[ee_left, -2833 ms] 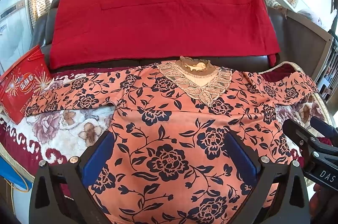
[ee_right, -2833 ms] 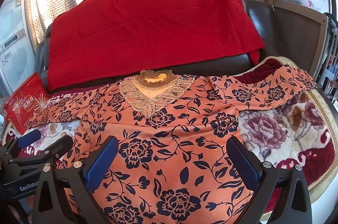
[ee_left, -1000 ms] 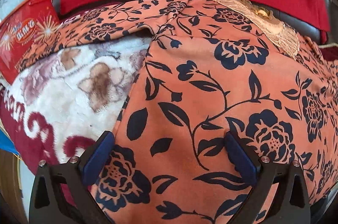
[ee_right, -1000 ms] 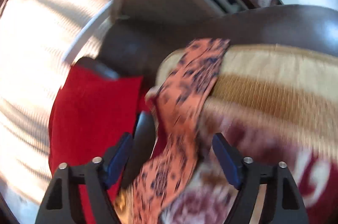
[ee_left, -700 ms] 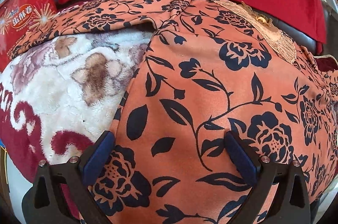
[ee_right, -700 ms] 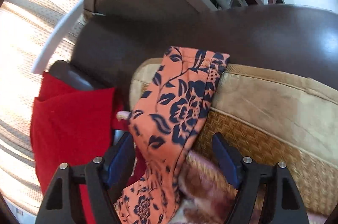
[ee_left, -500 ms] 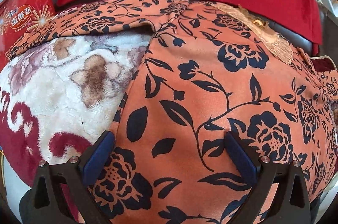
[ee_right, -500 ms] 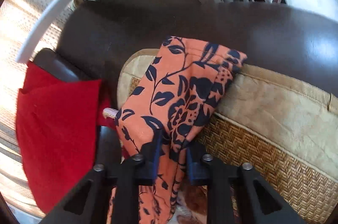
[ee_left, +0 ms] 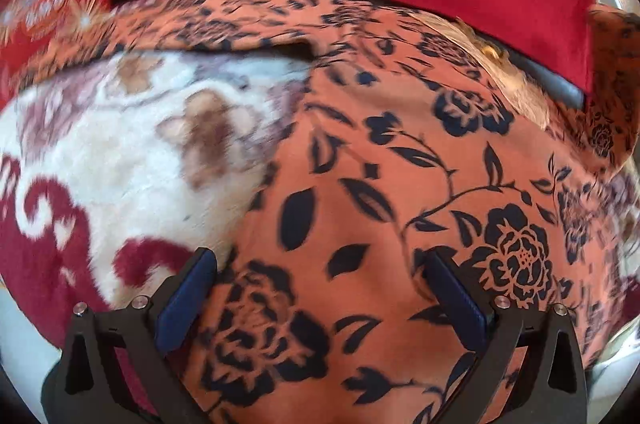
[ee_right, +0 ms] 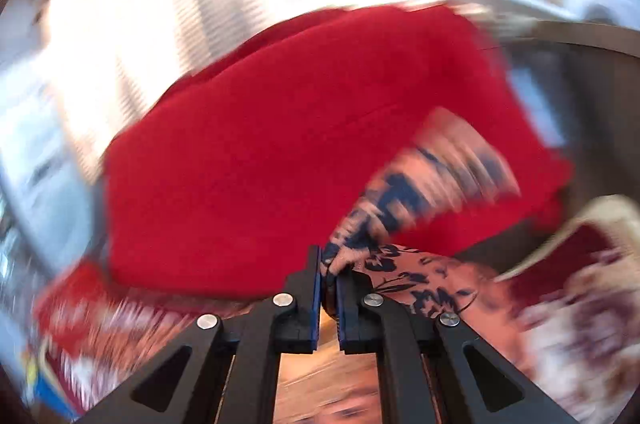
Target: Fold small clothes
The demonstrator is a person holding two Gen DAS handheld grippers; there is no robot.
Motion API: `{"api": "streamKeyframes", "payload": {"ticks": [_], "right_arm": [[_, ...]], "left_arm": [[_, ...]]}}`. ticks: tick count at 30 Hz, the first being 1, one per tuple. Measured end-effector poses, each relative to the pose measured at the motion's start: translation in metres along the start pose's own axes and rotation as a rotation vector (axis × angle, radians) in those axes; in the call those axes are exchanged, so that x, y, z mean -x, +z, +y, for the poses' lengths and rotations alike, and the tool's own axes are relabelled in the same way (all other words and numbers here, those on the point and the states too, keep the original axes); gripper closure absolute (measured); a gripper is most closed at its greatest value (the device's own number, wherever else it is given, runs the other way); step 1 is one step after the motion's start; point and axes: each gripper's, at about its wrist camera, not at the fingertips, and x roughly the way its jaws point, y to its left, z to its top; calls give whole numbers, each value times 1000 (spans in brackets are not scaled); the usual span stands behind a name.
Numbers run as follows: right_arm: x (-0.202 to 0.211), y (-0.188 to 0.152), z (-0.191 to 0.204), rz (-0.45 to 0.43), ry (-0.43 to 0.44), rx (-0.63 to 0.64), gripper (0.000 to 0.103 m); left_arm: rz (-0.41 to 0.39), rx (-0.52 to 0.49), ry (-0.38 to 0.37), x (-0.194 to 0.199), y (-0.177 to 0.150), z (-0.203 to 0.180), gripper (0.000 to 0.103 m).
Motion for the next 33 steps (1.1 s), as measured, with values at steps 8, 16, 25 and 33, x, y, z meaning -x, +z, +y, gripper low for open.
{"api": "streamKeyframes", "payload": {"ticks": [8, 16, 25, 33], "right_arm": [[-91, -170, 73, 410, 50, 50, 31], [-15, -145, 9, 288, -3, -48, 17], [11, -169, -44, 290, -7, -145, 17], [13, -148, -77, 247, 0, -201, 17]], "left_arm": [[-82, 14, -26, 33, 26, 16, 0], [-56, 35, -269, 3, 104, -25, 0], [160, 142, -324, -73, 154, -55, 46], [-190, -28, -189, 7, 150, -78, 96]]}}
